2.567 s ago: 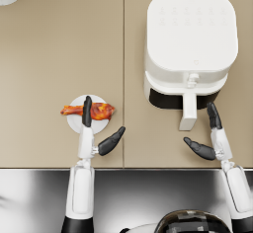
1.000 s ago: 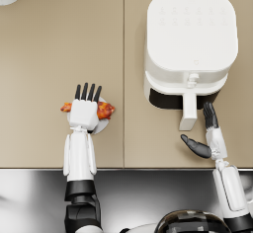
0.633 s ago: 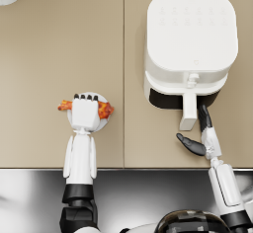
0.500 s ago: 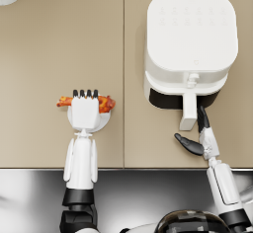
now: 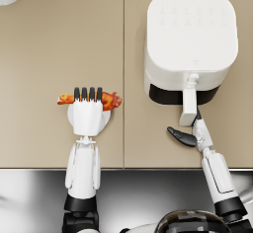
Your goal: Pick up the drumstick and place it into the air fryer
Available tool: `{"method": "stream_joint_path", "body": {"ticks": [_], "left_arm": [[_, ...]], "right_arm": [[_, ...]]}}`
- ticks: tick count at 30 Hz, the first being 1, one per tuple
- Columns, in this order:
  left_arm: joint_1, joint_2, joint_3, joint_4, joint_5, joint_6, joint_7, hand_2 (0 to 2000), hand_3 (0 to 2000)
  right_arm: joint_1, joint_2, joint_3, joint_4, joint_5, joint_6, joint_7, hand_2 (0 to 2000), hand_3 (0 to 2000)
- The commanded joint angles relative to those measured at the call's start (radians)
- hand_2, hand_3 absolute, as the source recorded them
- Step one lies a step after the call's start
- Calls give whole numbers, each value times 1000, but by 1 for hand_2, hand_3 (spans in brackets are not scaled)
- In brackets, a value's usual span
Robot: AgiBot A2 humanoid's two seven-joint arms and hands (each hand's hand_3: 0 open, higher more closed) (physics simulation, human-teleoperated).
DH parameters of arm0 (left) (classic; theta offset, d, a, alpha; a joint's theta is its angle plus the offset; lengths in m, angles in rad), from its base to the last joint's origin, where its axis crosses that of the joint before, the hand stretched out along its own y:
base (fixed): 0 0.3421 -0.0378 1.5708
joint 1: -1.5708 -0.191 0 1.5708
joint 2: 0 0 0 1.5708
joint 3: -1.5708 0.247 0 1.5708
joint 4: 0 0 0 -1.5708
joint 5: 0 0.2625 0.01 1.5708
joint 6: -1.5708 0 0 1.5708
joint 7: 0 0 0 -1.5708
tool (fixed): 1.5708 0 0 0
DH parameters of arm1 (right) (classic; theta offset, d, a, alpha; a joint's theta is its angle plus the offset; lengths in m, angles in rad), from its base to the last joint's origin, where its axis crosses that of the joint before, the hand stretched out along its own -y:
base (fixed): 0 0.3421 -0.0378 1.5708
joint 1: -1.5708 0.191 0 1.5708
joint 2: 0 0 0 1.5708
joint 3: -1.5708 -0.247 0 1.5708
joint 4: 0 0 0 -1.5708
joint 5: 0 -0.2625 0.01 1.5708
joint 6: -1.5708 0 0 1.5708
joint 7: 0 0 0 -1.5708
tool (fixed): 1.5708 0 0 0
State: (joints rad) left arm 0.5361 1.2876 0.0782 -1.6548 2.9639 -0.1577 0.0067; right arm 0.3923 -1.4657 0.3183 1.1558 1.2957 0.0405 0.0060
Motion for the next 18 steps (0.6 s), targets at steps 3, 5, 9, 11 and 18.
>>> {"method": "stream_joint_path", "body": {"ticks": [3,5,9,11,18], "left_arm": [[20,10,11,-37,0,3,1,2000,2000],[13,12,22,-49,0,1,0,2000,2000],[-2,16,22,-70,0,-11,-2,2000,2000],[-2,19,24,-70,-43,-2,-1,2000,2000],[-10,29,32,-121,-350,-8,-1,2000,2000]], "right_arm": [[34,-7,84,43,1,-122,-4,2000,1307],[33,-1,100,62,0,-166,-5,2000,1960],[-27,59,152,188,2,-128,-6,2000,2000],[-65,99,179,252,1,-136,-7,2000,2000],[-157,218,238,450,-1,-122,-12,2000,2000]]}}
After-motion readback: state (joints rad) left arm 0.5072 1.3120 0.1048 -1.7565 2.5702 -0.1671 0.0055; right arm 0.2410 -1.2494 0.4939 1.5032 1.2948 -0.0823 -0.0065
